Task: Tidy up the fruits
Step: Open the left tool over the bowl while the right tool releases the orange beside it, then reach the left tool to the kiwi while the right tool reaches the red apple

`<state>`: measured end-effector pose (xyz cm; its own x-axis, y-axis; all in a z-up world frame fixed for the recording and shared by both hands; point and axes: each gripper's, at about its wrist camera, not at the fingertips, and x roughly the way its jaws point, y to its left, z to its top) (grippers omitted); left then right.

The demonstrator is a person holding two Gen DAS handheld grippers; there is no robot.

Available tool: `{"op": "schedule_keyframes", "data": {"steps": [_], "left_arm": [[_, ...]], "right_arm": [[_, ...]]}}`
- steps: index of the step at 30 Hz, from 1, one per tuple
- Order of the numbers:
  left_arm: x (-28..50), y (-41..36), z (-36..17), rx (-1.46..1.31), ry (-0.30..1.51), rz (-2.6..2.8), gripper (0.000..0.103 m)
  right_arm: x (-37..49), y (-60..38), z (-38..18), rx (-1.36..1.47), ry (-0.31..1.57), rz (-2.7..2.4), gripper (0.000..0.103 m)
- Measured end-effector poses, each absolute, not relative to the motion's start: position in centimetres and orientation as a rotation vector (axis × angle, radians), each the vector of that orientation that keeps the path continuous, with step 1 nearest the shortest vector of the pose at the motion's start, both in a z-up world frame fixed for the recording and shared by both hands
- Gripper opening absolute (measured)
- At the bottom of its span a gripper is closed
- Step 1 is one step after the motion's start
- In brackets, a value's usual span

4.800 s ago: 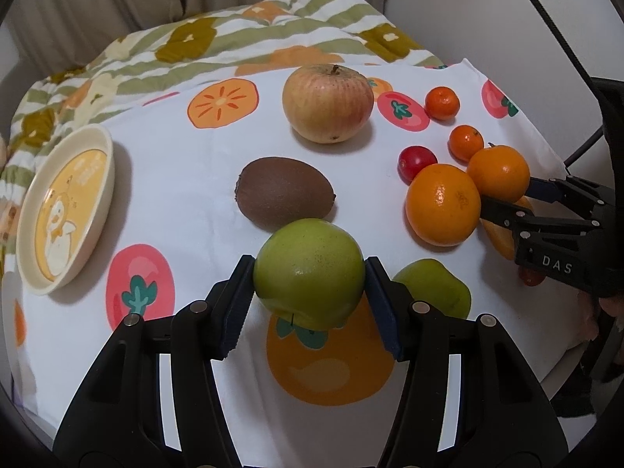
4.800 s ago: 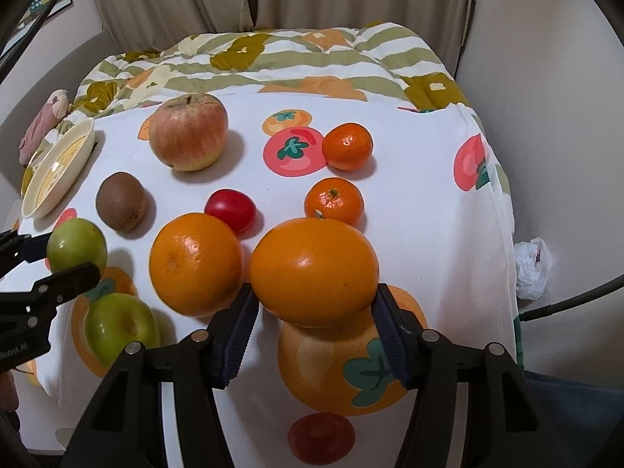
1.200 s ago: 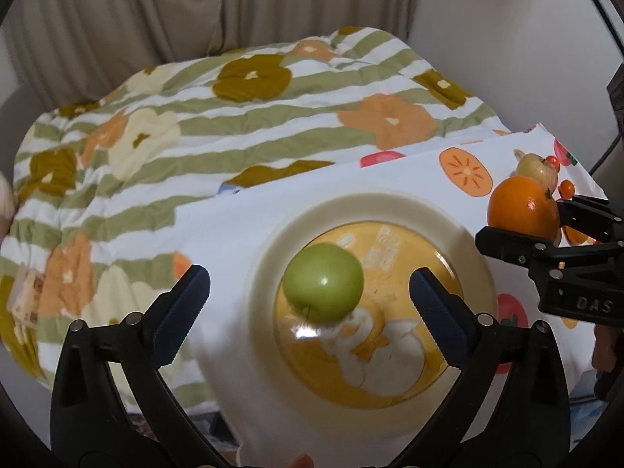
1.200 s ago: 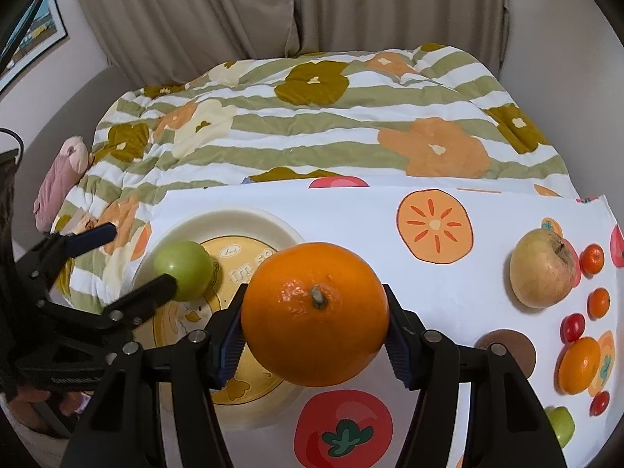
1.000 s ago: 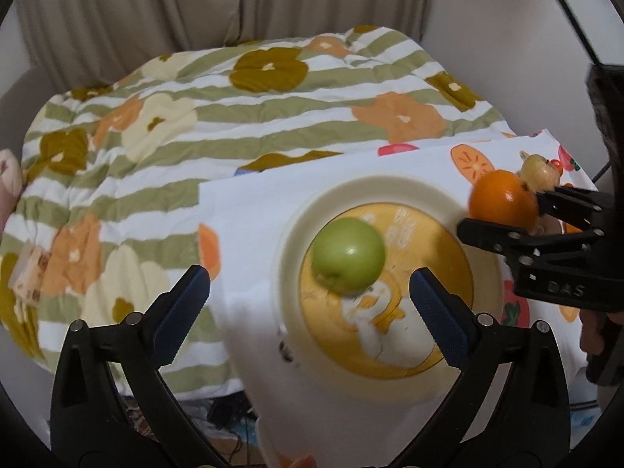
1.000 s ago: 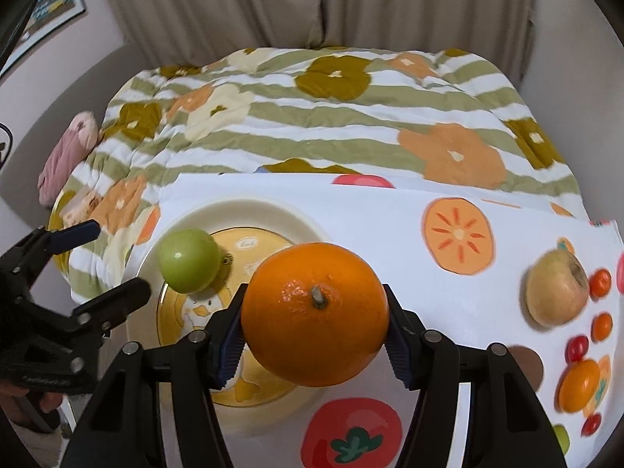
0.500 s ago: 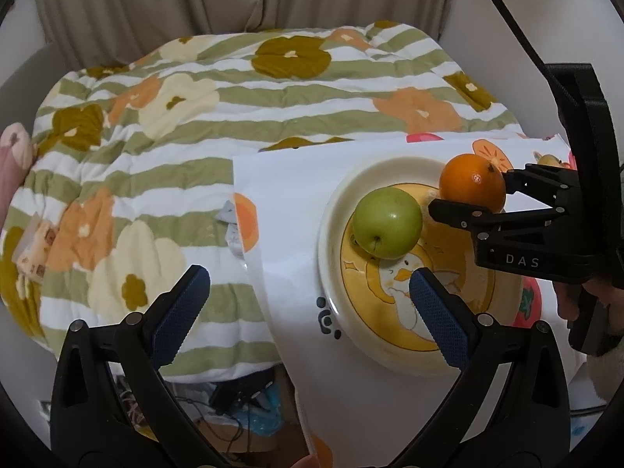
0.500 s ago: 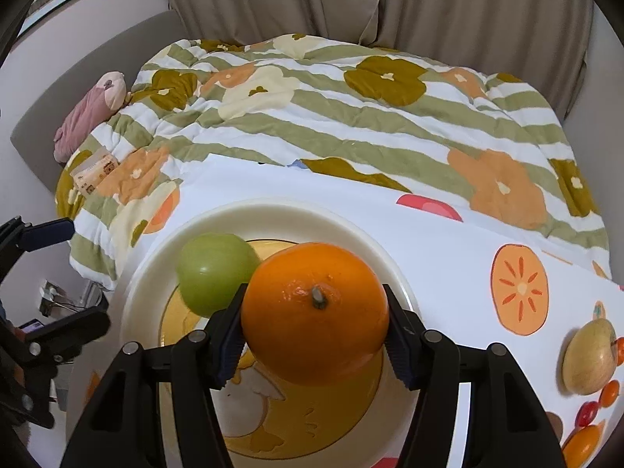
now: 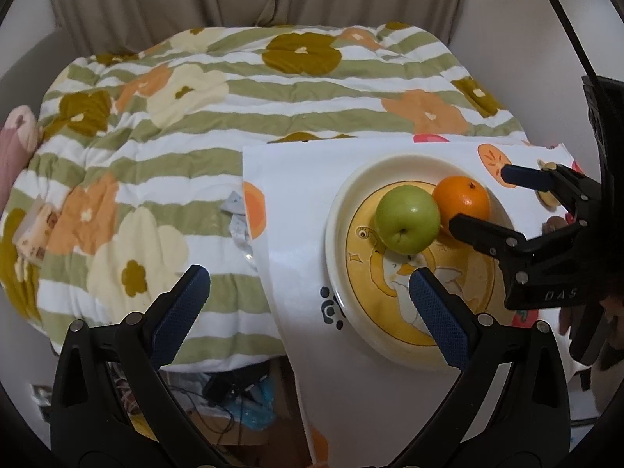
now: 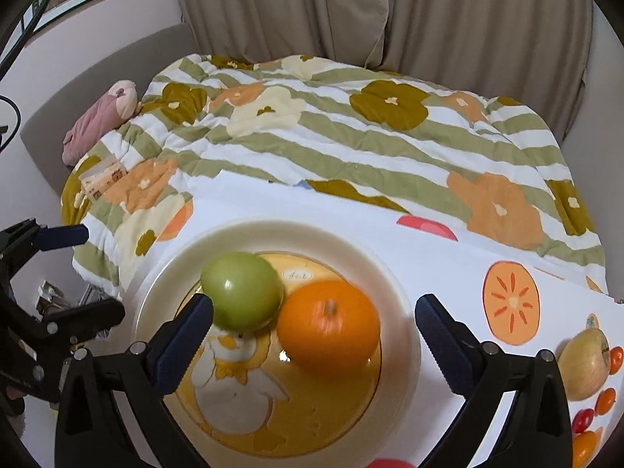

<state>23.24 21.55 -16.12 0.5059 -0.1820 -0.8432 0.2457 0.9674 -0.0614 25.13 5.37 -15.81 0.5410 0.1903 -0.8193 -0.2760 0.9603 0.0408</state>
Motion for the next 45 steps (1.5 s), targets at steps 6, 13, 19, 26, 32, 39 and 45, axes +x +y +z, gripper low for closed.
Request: {"op": "schedule_keyframes", "data": {"steps": [6,13,19,26,32,39,45], "left_arm": [[22.3,20.6,-14.2,0.08,0.98,-0.211,0.103],[19.7,18.7,-10.7,0.078,0.928,-0.137,0.103],[17.1,14.8,-8.8,0.059,0.92,-0.097,0.103],[14.9,8.3,-8.0,0.074,0.911,-0.098,0.103],[14.3,2.5,-8.7,0.081,0.914,-0.118,0.103],[14.4,-3.4,-11.0,0.094,0.937,-0.151,0.103],[14.8,-6.9,-13.6,0.08,0.967,-0.196,0.103]], "right_arm": [[23.2,4.7,-13.6,-0.095,0.946,0.291,0.103],[20.3,2.3,-10.5,-0.109,0.931,0.273,0.103],[17.7,-2.2,-7.8,-0.098,0.892,0.269,0.103],[15.9,-8.6,-6.0,-0.116,0.879,0.244,0.103],[15.4,-13.6,-6.9,-0.141,0.888,0.249,0.103],[15.7,-18.7,-8.3,-0.135,0.896,0.241,0.103],[16.8,-21.6,-10.0,-0.134,0.914,0.247,0.103]]}}
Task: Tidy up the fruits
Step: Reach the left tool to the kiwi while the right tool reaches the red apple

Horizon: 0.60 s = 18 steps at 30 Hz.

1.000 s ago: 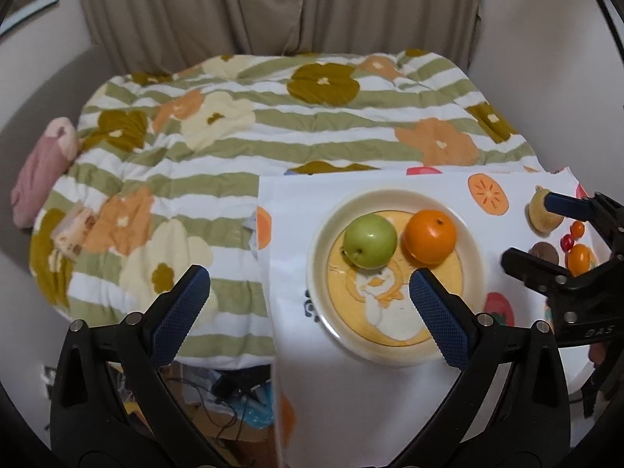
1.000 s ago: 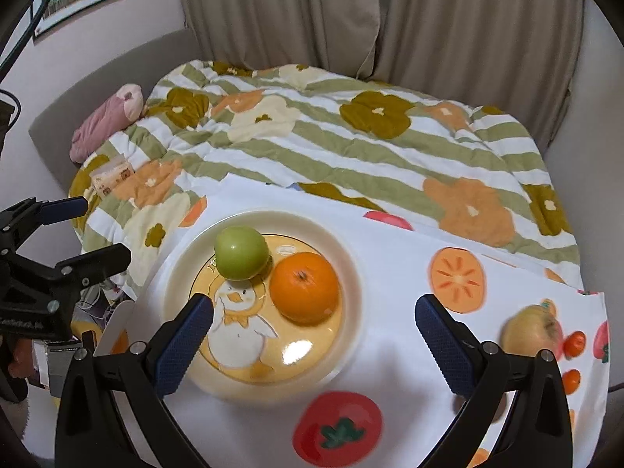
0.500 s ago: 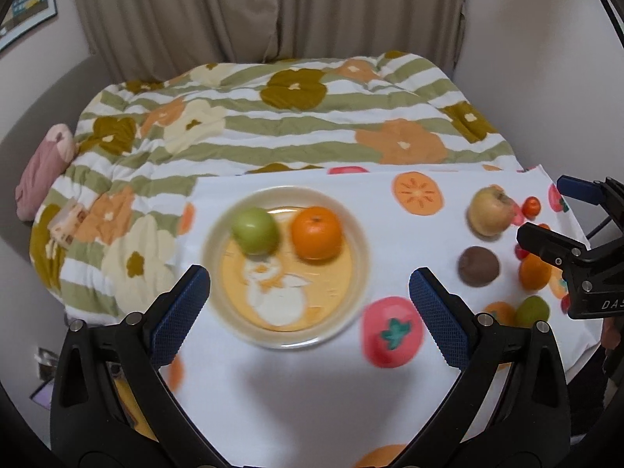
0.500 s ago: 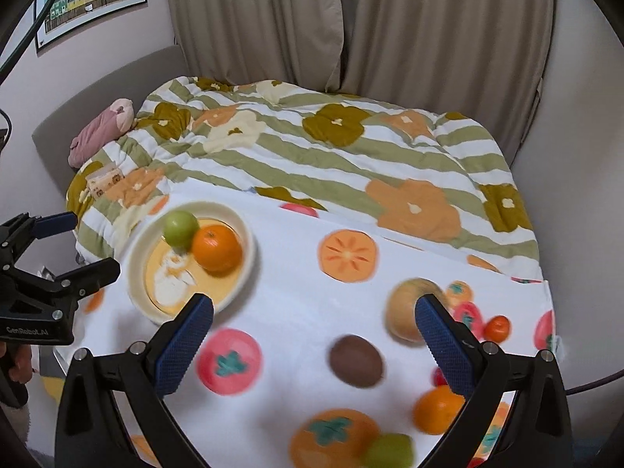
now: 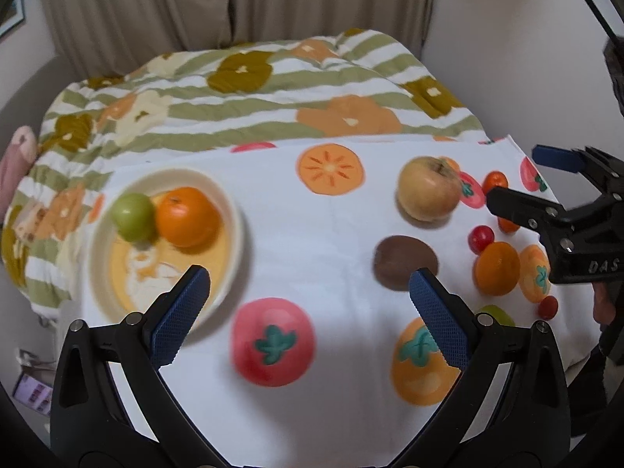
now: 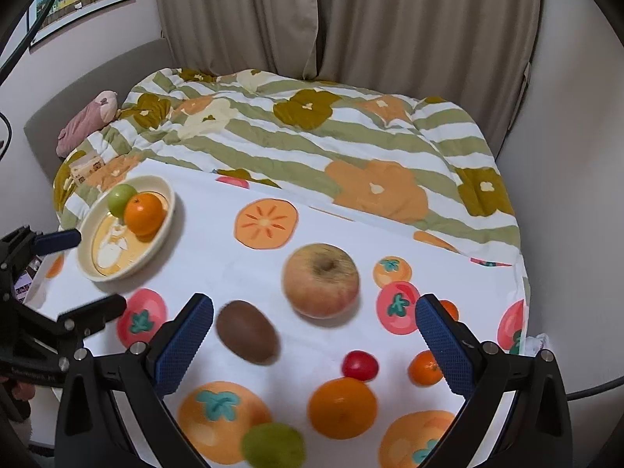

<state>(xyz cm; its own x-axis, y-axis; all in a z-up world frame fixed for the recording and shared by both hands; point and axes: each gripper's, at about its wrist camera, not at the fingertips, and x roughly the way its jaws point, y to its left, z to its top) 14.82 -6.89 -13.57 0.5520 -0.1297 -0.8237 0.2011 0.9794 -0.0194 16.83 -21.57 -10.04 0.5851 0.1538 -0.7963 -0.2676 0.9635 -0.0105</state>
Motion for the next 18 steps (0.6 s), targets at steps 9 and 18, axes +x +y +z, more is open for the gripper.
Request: {"op": "schedule_keyframes", "data": {"steps": [9,18], "left_arm": [[15.1,-11.4,-17.3,0.087,1.004,-0.259,0.103],[16.1,-14.6,-19.6,0.147,1.002,-0.299,0.103]], "right_arm": [[19.3,-23.8,-13.8,-0.12,0.965,0.302,0.103],[21.2,-24.7,-16.3,-0.101,1.009,0.369,0.103]]}}
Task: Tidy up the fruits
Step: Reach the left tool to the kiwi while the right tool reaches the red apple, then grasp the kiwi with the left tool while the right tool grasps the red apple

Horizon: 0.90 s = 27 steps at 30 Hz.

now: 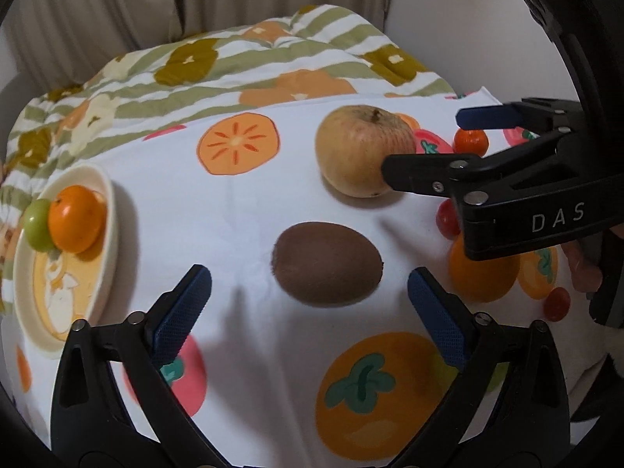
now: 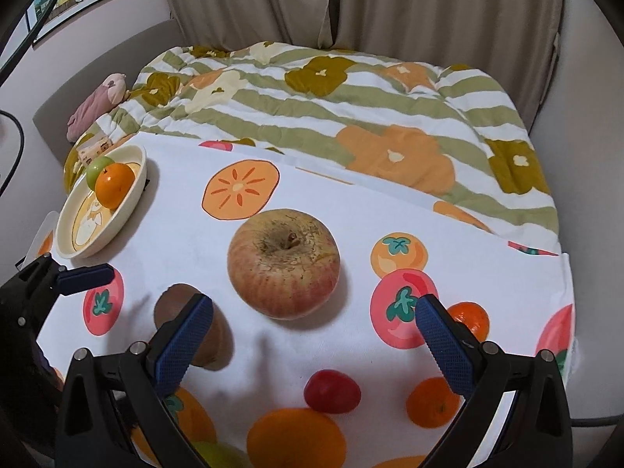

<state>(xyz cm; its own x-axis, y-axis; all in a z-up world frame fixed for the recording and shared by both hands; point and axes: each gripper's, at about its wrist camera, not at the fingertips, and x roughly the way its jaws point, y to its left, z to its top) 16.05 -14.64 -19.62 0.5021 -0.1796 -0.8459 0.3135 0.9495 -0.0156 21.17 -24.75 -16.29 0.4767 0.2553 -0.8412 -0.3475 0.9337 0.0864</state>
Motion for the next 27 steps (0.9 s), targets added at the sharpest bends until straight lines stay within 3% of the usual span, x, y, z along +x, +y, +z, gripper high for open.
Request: {"op": "schedule_keyframes", "data": {"steps": [9,23,27], "left_arm": [[16.7,-16.4,-21.5,0.204,1.02,-0.314,0.097],[17.7,-16.7,-22.4,0.203,1.043,-0.302,0.073],[17.8,-16.6,-22.4,0.198,1.047,-0.301,0.072]], "right_arm": [[22.4,-24.6,-17.7,-0.087,1.039,0.418,0.103],[24.0,-23.2,-18.6,-0.104,1.057,0.479,0.103],[24.4,-23.0,-19.0,-0.094,1.074,0.493,0.095]]}}
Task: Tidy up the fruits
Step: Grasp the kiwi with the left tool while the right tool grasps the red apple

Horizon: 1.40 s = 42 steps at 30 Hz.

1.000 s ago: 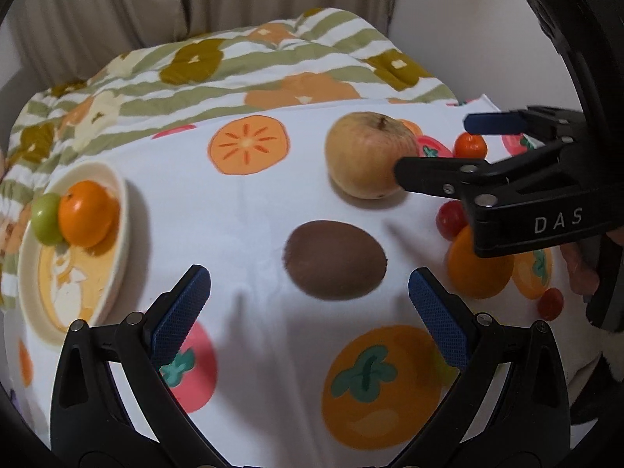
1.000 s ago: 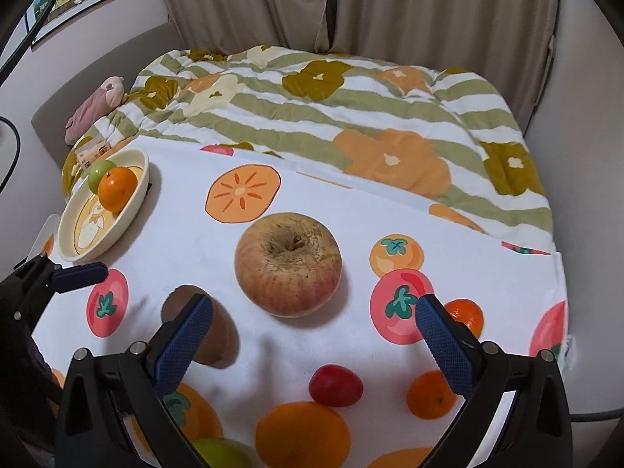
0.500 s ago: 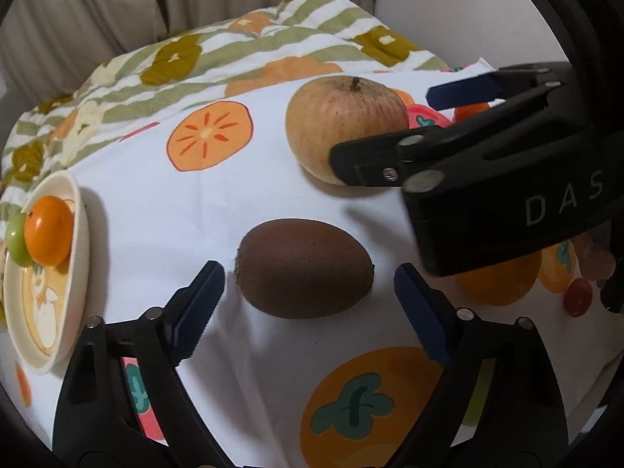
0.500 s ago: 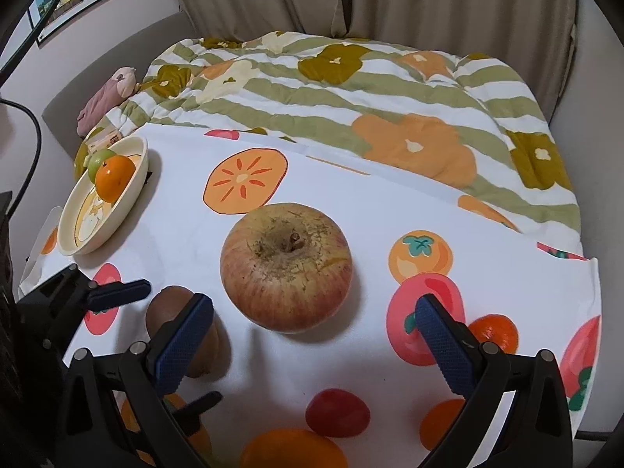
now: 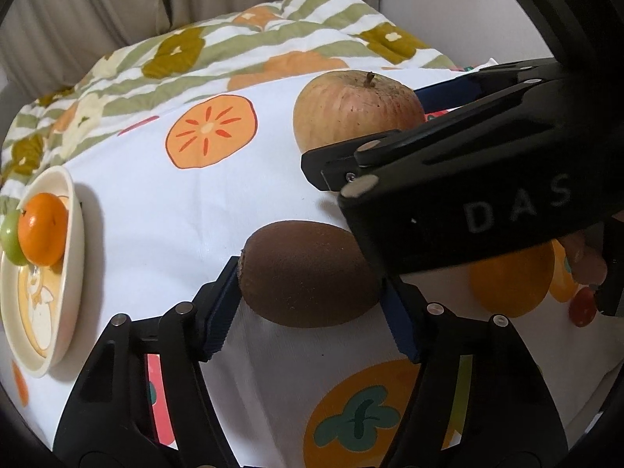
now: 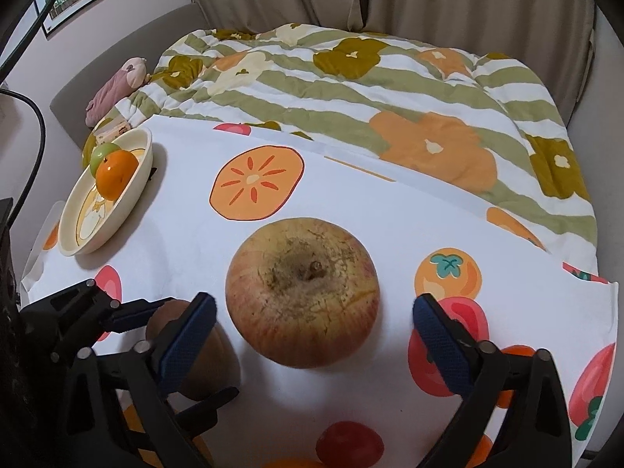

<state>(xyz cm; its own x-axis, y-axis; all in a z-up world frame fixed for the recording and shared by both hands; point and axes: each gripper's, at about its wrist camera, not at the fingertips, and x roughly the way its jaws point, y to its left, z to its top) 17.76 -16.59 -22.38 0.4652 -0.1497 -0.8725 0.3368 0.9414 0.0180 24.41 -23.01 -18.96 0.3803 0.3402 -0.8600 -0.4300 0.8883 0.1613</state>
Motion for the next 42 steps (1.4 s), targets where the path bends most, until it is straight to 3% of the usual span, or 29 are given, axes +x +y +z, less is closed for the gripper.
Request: {"op": "schedule_keyframes", "data": {"steps": [9,27,42], "left_arm": [[17.9,-16.3,-22.2,0.182,1.054,-0.295,0.071],[18.1,-14.1,-20.1,0.138,1.024,-0.271,0.071],[16.7,-7.8,-14.1,0.102,0.936,-0.203,0.071]], "right_arm": [[24.7,-22.7,-19.6,-0.071,1.107,0.527,0.07],[24.3,-23.0,-17.8,-0.043,1.044,0.517,0.069],[22.5,-18.9,-11.2,-0.064,0.938,0.542,0.069]]}}
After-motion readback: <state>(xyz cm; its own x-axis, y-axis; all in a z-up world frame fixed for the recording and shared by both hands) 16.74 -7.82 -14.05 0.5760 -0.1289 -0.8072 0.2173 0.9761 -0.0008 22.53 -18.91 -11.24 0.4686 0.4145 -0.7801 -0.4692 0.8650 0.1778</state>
